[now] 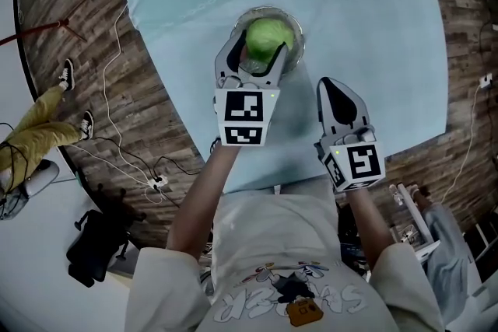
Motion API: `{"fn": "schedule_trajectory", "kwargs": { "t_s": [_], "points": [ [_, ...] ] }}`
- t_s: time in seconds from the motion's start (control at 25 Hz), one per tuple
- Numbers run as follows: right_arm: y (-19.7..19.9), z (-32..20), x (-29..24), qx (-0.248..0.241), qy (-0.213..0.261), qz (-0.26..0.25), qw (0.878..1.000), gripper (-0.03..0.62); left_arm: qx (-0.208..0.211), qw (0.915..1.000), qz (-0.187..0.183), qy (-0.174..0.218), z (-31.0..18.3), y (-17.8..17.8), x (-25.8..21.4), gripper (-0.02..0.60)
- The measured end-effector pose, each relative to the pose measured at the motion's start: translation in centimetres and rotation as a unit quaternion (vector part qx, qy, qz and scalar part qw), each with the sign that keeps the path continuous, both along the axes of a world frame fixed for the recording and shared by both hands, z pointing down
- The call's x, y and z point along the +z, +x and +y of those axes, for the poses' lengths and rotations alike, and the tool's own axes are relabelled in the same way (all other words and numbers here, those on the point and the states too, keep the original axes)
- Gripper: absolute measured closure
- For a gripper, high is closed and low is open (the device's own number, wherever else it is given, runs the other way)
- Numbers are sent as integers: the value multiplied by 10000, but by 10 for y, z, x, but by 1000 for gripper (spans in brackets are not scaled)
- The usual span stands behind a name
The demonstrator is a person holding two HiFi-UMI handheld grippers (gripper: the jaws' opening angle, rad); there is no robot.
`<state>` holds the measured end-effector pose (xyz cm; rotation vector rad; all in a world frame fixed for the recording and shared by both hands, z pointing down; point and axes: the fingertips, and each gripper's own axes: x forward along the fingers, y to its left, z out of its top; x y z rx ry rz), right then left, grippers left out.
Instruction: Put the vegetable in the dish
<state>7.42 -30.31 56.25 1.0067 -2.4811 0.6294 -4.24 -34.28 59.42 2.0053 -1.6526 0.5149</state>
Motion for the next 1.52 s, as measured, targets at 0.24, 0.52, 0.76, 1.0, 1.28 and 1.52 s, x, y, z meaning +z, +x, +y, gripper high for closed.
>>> {"fn": "schedule_trajectory", "kwargs": {
  "t_s": [0.24, 0.52, 0.76, 1.0, 1.28, 1.52],
  "points": [
    [4, 9, -15, 10, 144, 5, 9999, 576, -180, 9997, -165, 55, 19, -3, -17, 489],
    [1, 22, -32, -136, 360, 84, 9992, 576, -201, 9995, -217, 148, 51, -6, -39, 575],
    [16, 42, -59, -268, 600, 39, 9978, 576, -437, 9987, -50, 255, 91, 2, -71, 575],
    [28, 82, -77, -393, 659, -42, 9970, 576, -553, 9974, -81, 449, 155, 14, -117, 575],
    [24, 140, -82, -279, 644, 48, 9975, 576, -456, 9969, 40, 645, 219, 12, -144, 575],
    [11, 189, -107, -24, 804, 69, 9967, 576, -402, 9956, 204, 817, 279, 3, -166, 575]
  ]
}}
